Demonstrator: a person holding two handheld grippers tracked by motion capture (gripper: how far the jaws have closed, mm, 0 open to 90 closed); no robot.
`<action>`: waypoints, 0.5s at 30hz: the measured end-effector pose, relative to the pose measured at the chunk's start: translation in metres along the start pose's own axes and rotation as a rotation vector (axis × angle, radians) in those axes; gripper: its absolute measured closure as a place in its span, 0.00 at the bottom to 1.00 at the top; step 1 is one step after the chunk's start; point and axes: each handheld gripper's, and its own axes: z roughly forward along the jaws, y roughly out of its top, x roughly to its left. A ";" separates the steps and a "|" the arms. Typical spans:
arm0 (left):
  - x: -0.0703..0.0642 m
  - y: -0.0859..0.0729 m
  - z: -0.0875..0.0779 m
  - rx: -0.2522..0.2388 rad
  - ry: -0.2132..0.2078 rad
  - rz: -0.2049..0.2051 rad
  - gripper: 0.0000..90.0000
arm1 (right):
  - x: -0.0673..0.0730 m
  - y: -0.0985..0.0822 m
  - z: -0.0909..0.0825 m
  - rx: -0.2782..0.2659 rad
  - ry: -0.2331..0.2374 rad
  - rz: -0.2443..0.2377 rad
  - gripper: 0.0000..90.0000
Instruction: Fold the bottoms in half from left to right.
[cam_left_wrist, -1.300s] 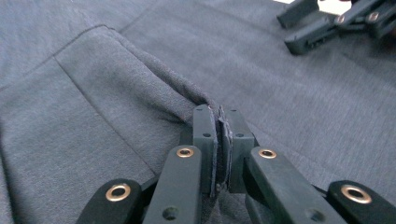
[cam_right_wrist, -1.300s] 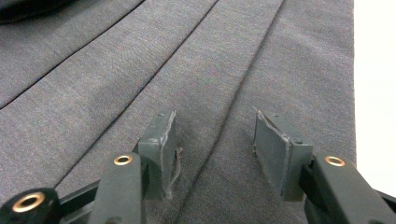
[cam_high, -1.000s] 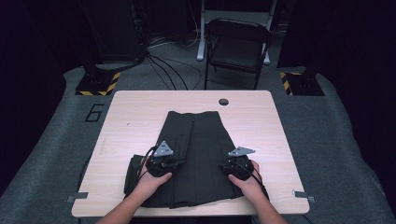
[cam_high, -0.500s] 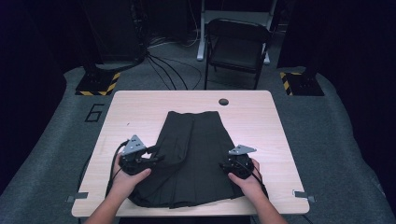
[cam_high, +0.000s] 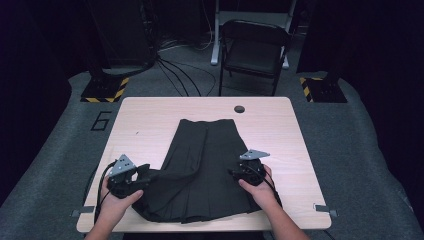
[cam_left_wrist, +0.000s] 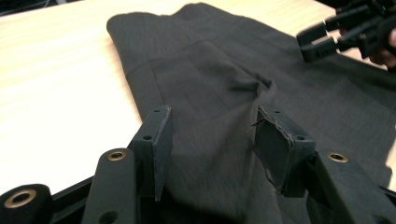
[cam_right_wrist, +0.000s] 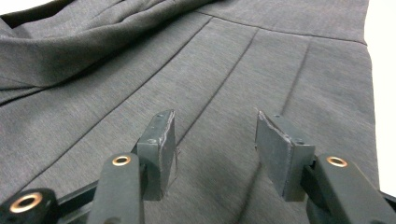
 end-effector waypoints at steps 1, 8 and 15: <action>-0.001 -0.002 -0.002 0.002 -0.006 0.004 0.51 | 0.000 0.001 0.001 0.000 0.002 -0.006 0.52; -0.001 -0.010 -0.005 0.029 -0.037 0.015 0.66 | 0.000 0.002 0.005 0.006 0.008 -0.004 0.52; -0.013 -0.006 -0.006 0.026 -0.105 0.051 0.94 | 0.002 0.004 0.004 0.010 0.004 -0.010 0.52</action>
